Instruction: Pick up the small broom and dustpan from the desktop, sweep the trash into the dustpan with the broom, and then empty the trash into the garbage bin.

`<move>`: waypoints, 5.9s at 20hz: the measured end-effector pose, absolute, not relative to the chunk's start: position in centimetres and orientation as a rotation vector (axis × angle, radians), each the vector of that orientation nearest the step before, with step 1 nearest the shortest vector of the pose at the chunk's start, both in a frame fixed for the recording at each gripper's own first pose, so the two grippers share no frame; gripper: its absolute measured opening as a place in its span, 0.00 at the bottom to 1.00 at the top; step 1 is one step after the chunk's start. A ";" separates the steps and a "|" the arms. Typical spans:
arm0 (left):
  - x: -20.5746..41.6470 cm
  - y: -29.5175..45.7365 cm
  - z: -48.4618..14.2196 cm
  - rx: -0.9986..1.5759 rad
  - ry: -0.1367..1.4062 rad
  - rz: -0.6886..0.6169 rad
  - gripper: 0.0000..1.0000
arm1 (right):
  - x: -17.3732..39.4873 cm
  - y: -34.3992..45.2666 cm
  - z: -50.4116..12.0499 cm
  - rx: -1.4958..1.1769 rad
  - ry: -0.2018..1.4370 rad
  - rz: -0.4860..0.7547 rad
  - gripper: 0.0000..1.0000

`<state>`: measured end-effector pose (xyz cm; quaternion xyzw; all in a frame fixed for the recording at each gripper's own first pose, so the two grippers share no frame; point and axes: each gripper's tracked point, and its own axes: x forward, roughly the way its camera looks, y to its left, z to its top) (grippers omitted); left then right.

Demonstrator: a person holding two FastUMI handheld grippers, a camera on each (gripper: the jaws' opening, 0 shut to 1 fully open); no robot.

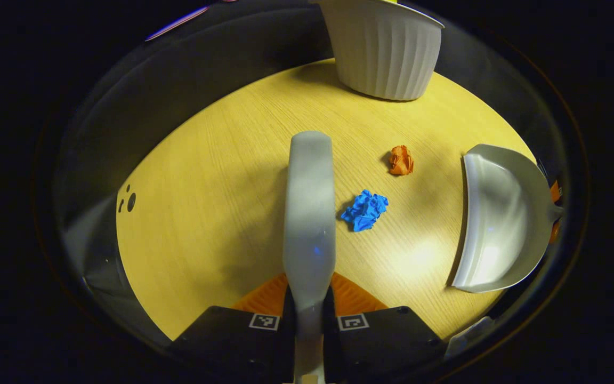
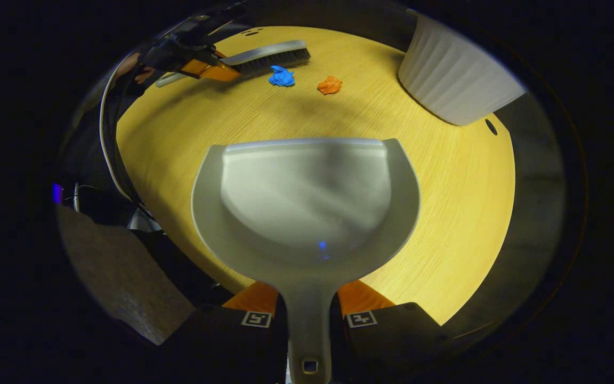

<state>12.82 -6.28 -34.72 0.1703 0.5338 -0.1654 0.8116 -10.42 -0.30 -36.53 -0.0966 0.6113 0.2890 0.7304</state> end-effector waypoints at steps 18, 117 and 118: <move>9.3 -18.4 -34.1 0.293 1.217 -0.711 0.25 | -8.5 -1.6 -37.6 -0.225 1.325 0.651 0.39; 5.8 -2.2 -37.7 0.006 1.161 -0.363 0.25 | 14.6 -17.3 -11.6 -0.117 1.076 0.255 0.36; 5.9 -2.0 -37.6 0.012 1.163 -0.357 0.24 | 13.4 -16.3 -11.6 -0.107 1.062 0.279 0.36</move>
